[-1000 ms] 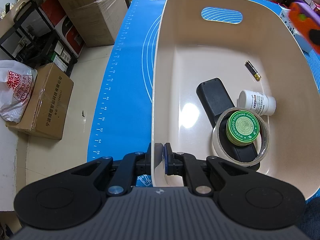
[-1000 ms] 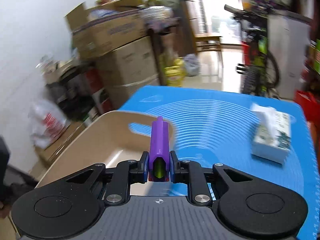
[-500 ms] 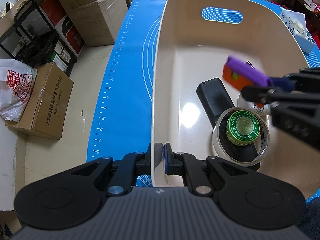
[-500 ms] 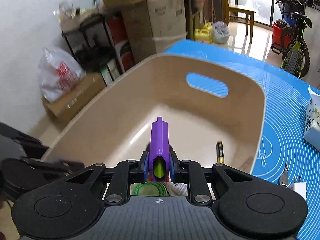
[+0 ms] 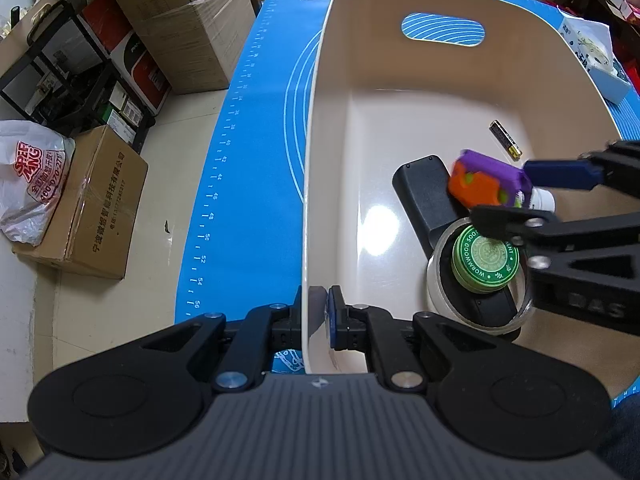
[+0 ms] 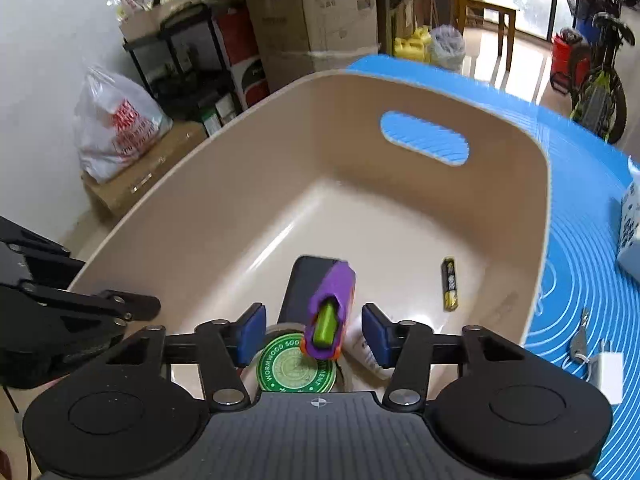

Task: Organize rigid objects
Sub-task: 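Carry the lighter into the bin with the right tool and release it, then grasp the white charger block with the right tool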

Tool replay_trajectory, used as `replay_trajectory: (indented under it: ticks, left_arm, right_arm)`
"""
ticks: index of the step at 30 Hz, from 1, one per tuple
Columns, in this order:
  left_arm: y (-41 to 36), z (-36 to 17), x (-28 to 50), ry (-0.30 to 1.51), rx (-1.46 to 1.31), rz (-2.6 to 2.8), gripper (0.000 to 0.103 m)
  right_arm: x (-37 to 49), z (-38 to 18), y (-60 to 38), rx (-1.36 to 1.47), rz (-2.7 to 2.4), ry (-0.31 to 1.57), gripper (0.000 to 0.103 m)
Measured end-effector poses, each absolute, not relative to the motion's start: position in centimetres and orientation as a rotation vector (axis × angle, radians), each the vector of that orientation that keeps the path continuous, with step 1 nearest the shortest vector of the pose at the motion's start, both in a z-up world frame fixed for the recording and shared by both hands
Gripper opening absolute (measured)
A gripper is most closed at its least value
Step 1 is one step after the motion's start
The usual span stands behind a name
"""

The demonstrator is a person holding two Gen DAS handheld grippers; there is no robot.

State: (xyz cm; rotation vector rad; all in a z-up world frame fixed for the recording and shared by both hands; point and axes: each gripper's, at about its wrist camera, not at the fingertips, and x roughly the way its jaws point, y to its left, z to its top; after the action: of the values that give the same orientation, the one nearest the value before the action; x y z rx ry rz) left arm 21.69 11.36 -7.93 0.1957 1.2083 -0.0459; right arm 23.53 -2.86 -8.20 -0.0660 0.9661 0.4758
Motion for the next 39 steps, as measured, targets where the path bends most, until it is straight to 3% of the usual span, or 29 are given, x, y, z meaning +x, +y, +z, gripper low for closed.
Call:
replay_trajectory:
  ticks: [6,18,39]
  left_arm:
    - [11.4,-7.9,21.7,1.21,0.19,-0.042,0.01]
    - [11.4,-7.9,21.7,1.209,0.191,-0.042,0.011]
    - [11.4,-7.9,21.7,1.21,0.193,-0.042,0.011]
  right_arm:
    - [22.1,-5.5,-4.6,-0.068,0.491,0.87,0.079]
    - [20.5,-1.1,-12.9,-0.017,0.377,0.706,0.09]
    - [23.7,-12.1,-25.9,0.115,0.037,0.96,0.094]
